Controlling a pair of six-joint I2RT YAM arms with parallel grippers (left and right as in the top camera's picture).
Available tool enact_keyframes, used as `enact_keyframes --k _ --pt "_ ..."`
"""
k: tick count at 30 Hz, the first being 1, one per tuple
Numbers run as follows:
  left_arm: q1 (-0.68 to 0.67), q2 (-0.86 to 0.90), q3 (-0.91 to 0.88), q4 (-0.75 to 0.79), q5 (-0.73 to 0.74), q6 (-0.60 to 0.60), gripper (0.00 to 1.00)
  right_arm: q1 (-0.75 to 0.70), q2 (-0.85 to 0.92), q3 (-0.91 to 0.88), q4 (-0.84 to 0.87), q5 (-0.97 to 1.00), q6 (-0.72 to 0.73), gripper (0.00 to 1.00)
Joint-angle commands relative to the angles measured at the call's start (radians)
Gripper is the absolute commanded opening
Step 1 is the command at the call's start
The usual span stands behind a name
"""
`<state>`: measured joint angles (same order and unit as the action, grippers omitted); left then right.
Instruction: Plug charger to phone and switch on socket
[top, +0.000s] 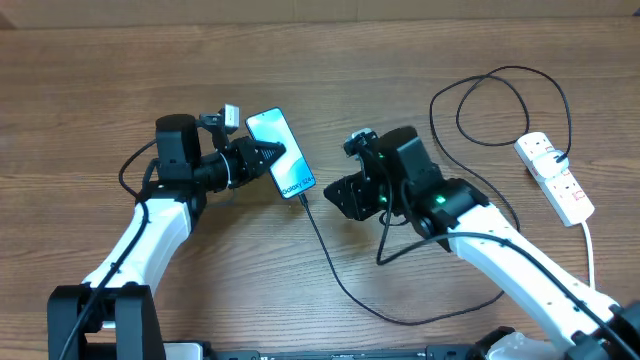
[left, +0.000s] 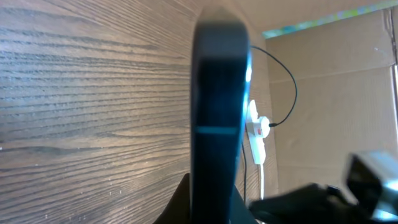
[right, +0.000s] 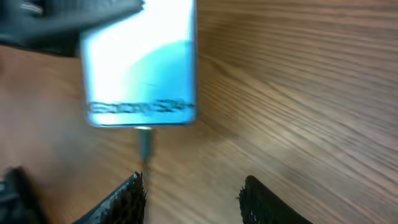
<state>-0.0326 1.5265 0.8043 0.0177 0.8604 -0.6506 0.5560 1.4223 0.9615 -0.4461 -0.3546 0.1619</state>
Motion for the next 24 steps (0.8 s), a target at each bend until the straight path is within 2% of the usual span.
enact_keyframes --k 1,4,15,20,22,24 --pt "-0.037 -0.008 0.01 0.028 -0.008 -0.042 0.04 0.006 -0.002 0.013 -0.003 -0.096 0.028 0.49" --pt "-0.051 -0.008 0.01 0.059 -0.024 -0.09 0.04 0.043 0.029 0.013 -0.009 -0.092 0.033 0.46" --pt "-0.051 -0.008 0.01 0.107 -0.029 -0.151 0.04 0.126 0.083 0.012 0.012 -0.037 0.032 0.43" --pt "-0.051 -0.008 0.01 0.114 -0.012 -0.151 0.04 0.126 0.092 0.012 0.021 0.086 0.032 0.41" --pt "-0.051 -0.008 0.01 0.114 -0.008 -0.151 0.04 0.126 0.092 0.012 0.025 0.089 0.032 0.38" --pt "-0.051 -0.008 0.01 0.114 -0.003 -0.15 0.04 0.126 0.092 0.012 0.027 0.089 0.033 0.26"
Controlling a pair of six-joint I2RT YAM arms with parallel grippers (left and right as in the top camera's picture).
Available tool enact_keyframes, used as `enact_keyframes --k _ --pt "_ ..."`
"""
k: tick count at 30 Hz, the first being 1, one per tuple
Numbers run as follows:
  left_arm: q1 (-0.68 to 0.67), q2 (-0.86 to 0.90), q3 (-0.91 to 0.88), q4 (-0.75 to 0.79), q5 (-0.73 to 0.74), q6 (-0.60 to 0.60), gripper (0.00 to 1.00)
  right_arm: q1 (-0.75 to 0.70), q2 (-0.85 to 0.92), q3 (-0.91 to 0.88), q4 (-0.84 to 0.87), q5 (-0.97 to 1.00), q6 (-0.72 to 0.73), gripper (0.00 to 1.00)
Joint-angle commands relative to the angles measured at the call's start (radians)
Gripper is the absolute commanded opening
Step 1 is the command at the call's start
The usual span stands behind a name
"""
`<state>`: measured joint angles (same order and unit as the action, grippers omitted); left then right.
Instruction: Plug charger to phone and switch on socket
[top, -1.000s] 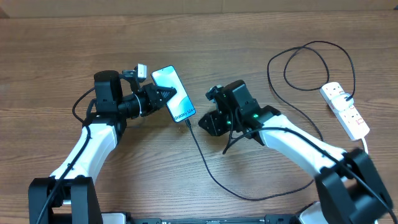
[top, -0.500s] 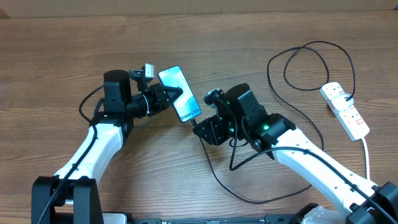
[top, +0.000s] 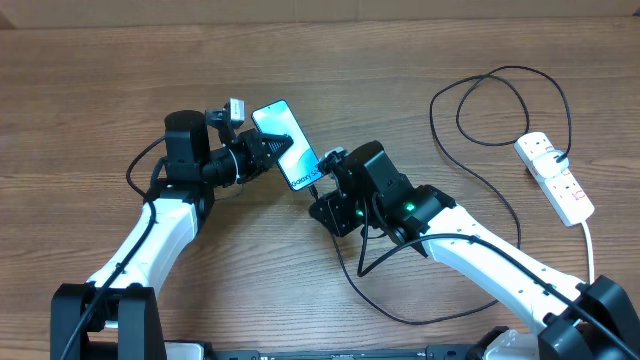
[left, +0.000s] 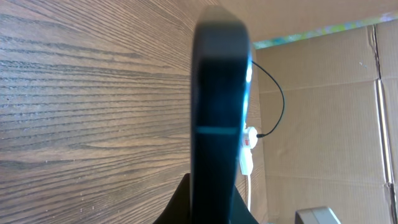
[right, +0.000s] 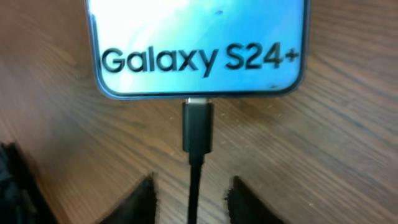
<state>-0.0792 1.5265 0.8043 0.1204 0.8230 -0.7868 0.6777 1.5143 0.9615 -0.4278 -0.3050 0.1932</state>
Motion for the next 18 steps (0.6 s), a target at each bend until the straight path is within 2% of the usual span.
enact_keyframes --k 1,6,18 --pt "-0.005 -0.008 0.01 0.012 0.035 -0.014 0.04 0.005 0.001 0.012 0.011 0.039 0.002 0.23" --pt "-0.006 -0.008 0.01 0.012 0.055 -0.014 0.04 0.005 0.001 0.012 0.026 0.039 0.001 0.19" --pt "-0.006 -0.008 0.01 0.012 0.095 -0.005 0.04 0.005 0.001 0.012 0.056 0.039 0.001 0.17"
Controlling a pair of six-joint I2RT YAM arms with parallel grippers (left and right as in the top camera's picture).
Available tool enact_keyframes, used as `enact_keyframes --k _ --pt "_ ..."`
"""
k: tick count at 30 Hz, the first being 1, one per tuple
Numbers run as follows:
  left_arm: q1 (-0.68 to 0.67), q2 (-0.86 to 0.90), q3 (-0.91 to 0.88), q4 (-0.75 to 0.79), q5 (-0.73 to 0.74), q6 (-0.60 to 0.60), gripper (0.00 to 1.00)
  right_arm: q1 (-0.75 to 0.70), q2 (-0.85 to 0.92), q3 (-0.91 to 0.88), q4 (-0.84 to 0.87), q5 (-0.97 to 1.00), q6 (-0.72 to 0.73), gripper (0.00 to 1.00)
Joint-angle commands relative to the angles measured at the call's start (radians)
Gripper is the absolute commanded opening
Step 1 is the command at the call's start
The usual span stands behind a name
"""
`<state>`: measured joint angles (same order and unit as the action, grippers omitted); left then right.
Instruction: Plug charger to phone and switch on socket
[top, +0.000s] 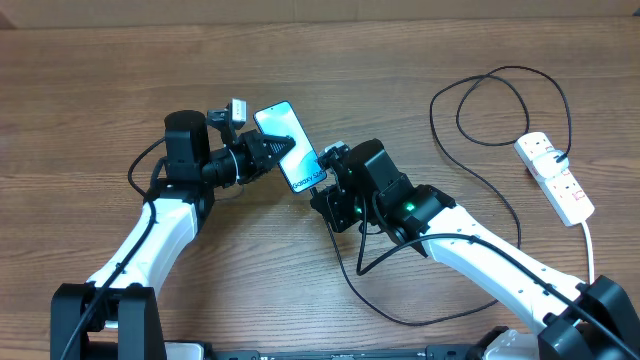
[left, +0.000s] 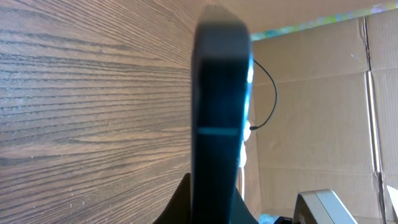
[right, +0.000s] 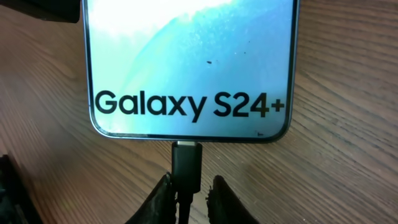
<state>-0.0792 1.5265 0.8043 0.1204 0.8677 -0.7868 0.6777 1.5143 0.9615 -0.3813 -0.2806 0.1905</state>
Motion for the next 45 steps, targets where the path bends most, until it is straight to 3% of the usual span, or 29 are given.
enact_keyframes --k 1,7,18,45 --pt "-0.006 -0.008 0.01 0.012 0.05 -0.003 0.04 0.005 0.001 0.012 0.009 0.014 0.004 0.15" --pt "-0.007 -0.008 0.01 0.011 0.08 0.036 0.04 0.005 0.001 0.012 0.018 0.015 0.003 0.04" --pt "-0.045 -0.008 0.01 0.011 0.135 0.13 0.04 0.005 0.001 0.014 0.036 0.019 -0.008 0.04" --pt "-0.074 -0.008 0.01 -0.071 0.199 0.208 0.04 0.005 0.001 0.055 0.058 0.018 -0.009 0.04"
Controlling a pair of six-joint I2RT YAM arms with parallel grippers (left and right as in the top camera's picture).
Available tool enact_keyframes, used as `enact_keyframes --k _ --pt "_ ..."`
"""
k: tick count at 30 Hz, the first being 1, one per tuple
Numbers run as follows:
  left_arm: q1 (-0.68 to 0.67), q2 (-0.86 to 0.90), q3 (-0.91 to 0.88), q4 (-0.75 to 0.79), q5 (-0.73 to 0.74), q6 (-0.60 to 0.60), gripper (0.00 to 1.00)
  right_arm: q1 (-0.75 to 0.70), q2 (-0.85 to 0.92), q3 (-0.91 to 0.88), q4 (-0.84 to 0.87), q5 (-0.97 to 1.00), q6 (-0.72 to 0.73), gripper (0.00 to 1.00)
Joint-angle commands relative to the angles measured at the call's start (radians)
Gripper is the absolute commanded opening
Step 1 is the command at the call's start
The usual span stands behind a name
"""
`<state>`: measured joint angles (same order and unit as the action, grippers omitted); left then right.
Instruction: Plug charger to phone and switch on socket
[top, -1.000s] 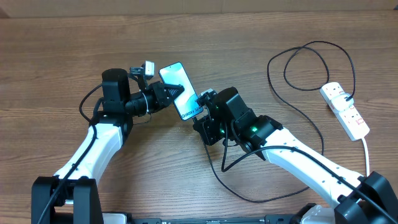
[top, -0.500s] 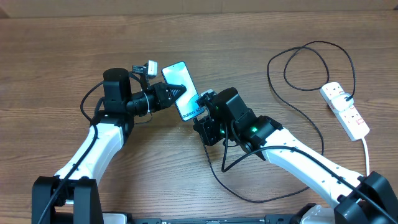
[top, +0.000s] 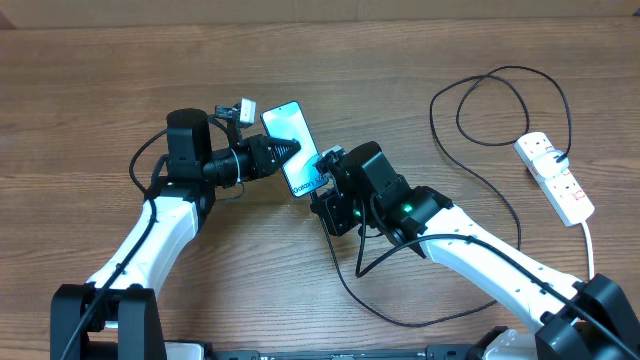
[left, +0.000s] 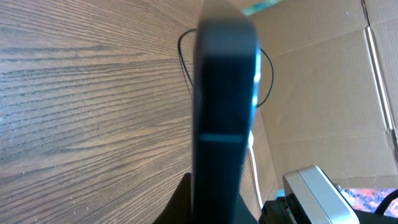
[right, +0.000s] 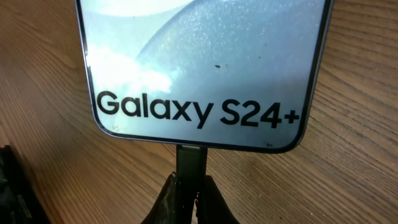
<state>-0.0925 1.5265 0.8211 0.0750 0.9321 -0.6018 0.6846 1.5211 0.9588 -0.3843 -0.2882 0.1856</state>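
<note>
A phone (top: 297, 148) with a lit "Galaxy S24+" screen (right: 202, 68) is held off the table by my left gripper (top: 272, 155), shut on it; the left wrist view shows it edge-on (left: 222, 112). My right gripper (right: 189, 199) is shut on the black charger plug (right: 190, 163), which meets the phone's bottom edge. The black cable (top: 500, 140) runs to a white socket strip (top: 555, 178) at the far right.
The cable (top: 345, 285) loops under my right arm toward the table's front. Cardboard walls (left: 323, 74) stand behind the table. A white lead (top: 590, 250) leaves the socket strip toward the front right.
My right gripper's fingers have closed in tight on the charger plug, which now sits up against the phone's bottom edge. My left gripper has tilted the phone a little.
My left gripper held the phone with the cable at its bottom edge while my right gripper stood open and apart. Then the right gripper was close below the phone, open around the plug. It narrowed, and now it is shut on the plug at the phone's port.
</note>
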Motion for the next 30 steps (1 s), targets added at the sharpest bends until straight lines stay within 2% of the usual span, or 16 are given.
enact_keyframes --k 1,30 --pt "-0.064 -0.008 -0.007 -0.026 0.135 0.027 0.05 -0.002 -0.006 0.058 0.062 0.026 -0.004 0.04" --pt "-0.085 -0.008 -0.007 -0.071 0.141 0.049 0.04 -0.004 -0.006 0.133 0.033 0.026 -0.03 0.04"
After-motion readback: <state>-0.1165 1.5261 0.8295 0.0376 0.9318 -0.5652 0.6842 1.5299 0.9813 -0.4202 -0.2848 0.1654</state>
